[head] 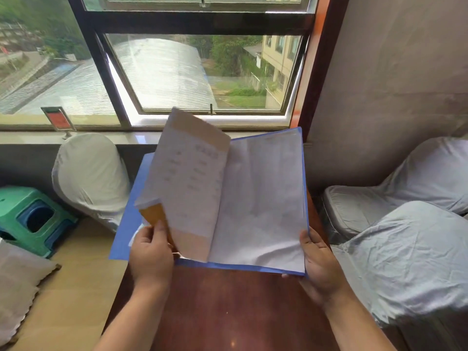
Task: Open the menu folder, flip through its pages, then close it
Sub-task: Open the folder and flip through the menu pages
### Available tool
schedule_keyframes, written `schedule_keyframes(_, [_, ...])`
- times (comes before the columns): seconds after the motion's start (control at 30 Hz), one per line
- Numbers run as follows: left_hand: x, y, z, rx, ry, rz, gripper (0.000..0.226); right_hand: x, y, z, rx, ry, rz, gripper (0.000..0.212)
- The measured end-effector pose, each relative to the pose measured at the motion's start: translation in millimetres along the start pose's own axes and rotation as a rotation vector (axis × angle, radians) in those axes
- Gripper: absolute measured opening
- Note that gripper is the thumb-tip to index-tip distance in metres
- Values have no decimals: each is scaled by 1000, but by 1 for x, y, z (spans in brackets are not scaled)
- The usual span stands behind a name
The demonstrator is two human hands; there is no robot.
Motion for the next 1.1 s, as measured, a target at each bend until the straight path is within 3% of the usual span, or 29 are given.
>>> schedule_keyframes(0.13, [-16, -3, 7, 40, -128, 28, 32, -2, -1, 2, 12, -6, -10, 32])
schedule_keyframes(0.23, [-13, -3, 5, 114, -91, 52, 24, -1, -1, 4, 1, -7, -12, 33])
schedule_keyframes(0.3, [-3, -4, -2, 153, 79, 163, 41, -1, -1, 5, -1, -4, -13, 34])
schedule_keyframes(0.37, [9, 1, -13, 142, 422, 397, 48, 0, 1, 6, -3, -1, -11, 34])
schedule_keyframes(0.43, [19, 15, -25, 37, 707, 607, 45, 1, 4, 6, -5, 4, -4, 34])
schedule_keyframes(0.5, [25, 33, -38, -182, 866, 680, 30, 3, 9, 6, -13, 10, 10, 32])
schedule_keyframes(0.6, [28, 57, -62, -501, 872, 692, 43, 5, 21, 6, -28, -3, 42, 32])
schedule_keyframes(0.73, [26, 79, -91, -585, 893, 750, 78, 7, 28, 7, -67, 0, 143, 44])
schedule_keyframes(0.8, [27, 83, -95, -556, 892, 706, 70, 6, 29, 5, -92, 6, 170, 44])
schedule_keyframes(0.93, [31, 83, -89, -455, 941, 621, 32, 4, 28, 2, -82, -10, 120, 43])
schedule_keyframes(1.1, [35, 79, -85, -370, 1001, 559, 21, -1, 24, 2, -29, -17, 54, 40])
Point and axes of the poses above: each hand's wrist, its own z-axis towards the middle knuckle, its own y-axis out of the palm, x = y × z, the point moved 2 cm from there along z, towards the middle knuckle, and after that the axes turned 2 degrees about x, right-handed, at the moved point
